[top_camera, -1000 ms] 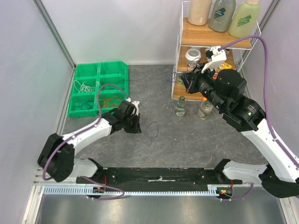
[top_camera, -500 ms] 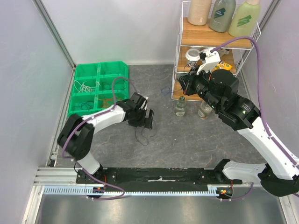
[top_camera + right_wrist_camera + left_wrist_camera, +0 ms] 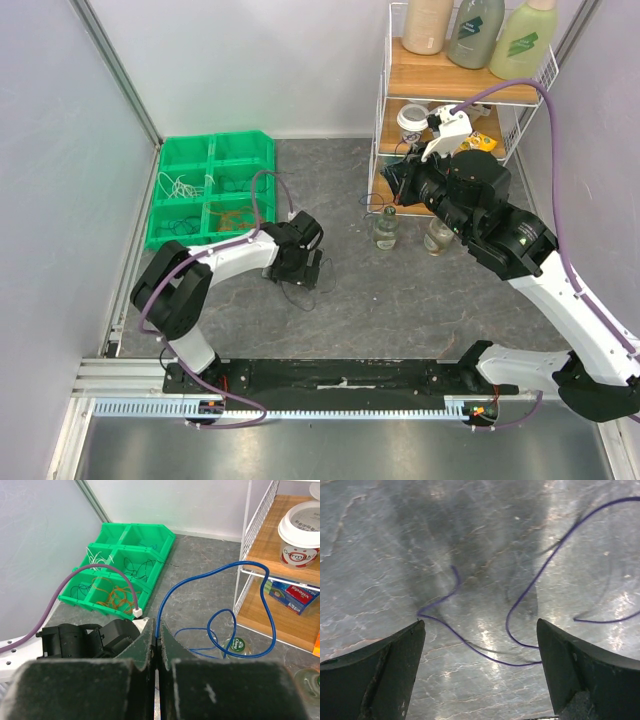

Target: Untangle the cables

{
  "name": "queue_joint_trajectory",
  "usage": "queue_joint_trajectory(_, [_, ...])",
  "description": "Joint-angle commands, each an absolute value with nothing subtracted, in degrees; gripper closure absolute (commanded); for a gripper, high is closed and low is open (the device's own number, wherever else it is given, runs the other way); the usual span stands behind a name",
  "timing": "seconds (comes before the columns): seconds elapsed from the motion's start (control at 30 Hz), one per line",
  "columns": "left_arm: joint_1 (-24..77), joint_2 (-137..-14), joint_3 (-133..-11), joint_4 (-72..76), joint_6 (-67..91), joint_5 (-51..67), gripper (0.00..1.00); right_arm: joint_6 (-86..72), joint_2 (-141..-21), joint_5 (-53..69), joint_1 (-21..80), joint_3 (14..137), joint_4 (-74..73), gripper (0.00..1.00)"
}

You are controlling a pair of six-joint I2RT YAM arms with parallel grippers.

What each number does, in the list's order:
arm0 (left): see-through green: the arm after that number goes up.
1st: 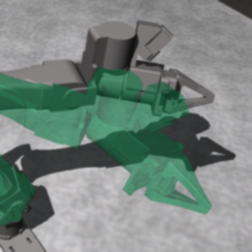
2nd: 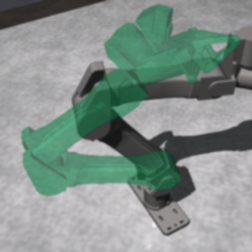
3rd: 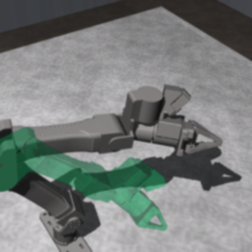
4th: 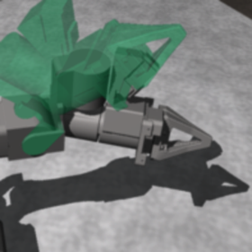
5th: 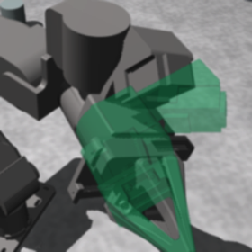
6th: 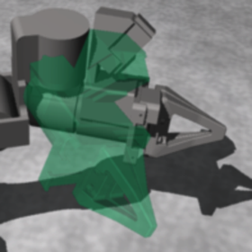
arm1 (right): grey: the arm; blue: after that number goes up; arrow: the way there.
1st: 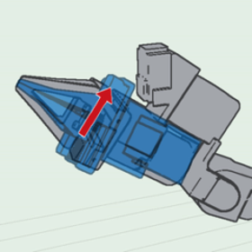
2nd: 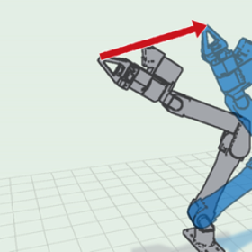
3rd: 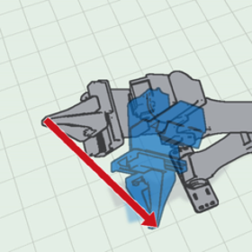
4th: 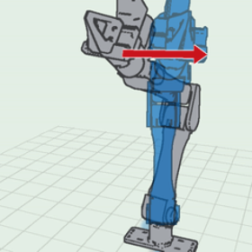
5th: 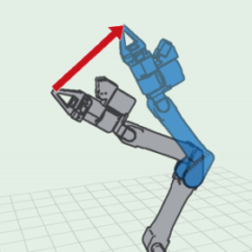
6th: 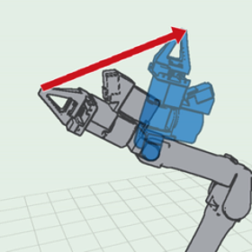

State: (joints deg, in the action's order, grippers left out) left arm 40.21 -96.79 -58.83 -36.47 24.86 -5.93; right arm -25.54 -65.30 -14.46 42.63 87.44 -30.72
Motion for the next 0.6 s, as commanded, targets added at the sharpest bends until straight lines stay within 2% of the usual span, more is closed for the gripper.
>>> queue_joint_trajectory(0.0, [40.1, -95.5, -59.4, -38.8, 28.7, -14.0, 0.01, -25.0, -64.6, -15.4, 42.5, 87.5, -30.1, 1.0])
queue_joint_trajectory(0.1, [40.2, -97.5, -60.7, -40.1, 28.7, -14.9, 0.02, -24.9, -64.6, -15.6, 42.5, 87.5, -30.2, 1.0])
queue_joint_trajectory(0.17, [40.0, -97.8, -61.0, -40.1, 28.2, -15.2, 0.1, -24.8, -64.5, -15.6, 42.5, 87.8, -30.5, 1.0])
queue_joint_trajectory(0.3, [39.5, -98.9, -59.9, -38.2, 28.0, -13.5, 0.11, -24.8, -64.5, -15.9, 42.5, 88.0, -30.6, 1.0])
queue_joint_trajectory(0.4, [38.8, -100.5, -59.6, -34.5, 25.8, -8.2, 0.21, -24.8, -64.6, -16.0, 42.5, 88.3, -30.7, 1.0])
queue_joint_trajectory(0.47, [38.8, -101.2, -60.8, -33.9, 25.3, -6.2, 0.36, -24.7, -64.7, -15.8, 42.5, 88.6, -30.8, 1.0])
queue_joint_trajectory(0.57, [38.8, -101.5, -61.8, -33.8, 25.5, -5.4, 0.5, -24.7, -64.6, -15.8, 42.5, 88.6, -30.9, 1.0])
